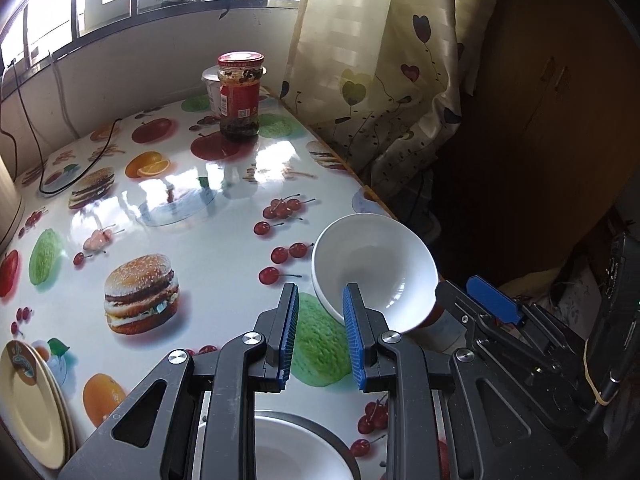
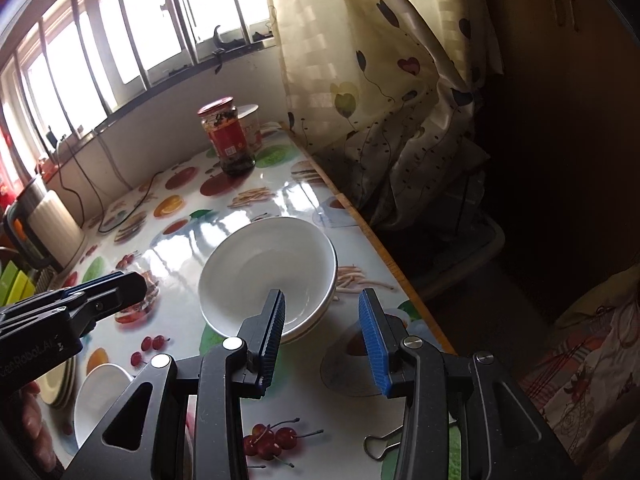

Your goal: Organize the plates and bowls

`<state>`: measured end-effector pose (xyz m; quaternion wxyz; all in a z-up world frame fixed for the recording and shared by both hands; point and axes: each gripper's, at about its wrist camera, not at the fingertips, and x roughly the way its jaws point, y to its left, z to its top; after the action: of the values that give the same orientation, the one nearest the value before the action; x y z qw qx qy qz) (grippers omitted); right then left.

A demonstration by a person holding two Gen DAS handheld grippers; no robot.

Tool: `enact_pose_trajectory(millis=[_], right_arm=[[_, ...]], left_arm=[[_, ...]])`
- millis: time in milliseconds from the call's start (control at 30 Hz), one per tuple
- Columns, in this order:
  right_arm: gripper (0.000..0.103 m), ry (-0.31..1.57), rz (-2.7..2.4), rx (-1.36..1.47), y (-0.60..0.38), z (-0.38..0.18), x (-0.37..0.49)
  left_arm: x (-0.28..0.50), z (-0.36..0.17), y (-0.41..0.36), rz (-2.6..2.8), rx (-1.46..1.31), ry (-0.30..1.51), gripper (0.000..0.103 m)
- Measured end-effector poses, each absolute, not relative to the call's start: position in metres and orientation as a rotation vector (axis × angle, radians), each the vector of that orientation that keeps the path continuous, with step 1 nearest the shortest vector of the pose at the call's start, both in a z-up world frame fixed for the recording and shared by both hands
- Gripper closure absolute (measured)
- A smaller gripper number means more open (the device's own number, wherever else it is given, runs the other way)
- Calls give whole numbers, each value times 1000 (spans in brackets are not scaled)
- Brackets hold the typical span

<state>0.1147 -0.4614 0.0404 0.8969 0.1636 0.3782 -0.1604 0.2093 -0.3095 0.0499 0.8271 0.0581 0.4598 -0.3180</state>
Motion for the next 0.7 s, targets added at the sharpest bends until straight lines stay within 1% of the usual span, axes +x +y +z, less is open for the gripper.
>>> enact_pose_trajectory(millis=[400, 700], right_arm=[[65, 825, -310, 335, -478, 25, 137], [65, 837, -296, 320, -481, 20, 149]], left_arm=[[222, 20, -332, -627, 171, 1058, 79], [226, 16, -340, -610, 179, 1062, 79]])
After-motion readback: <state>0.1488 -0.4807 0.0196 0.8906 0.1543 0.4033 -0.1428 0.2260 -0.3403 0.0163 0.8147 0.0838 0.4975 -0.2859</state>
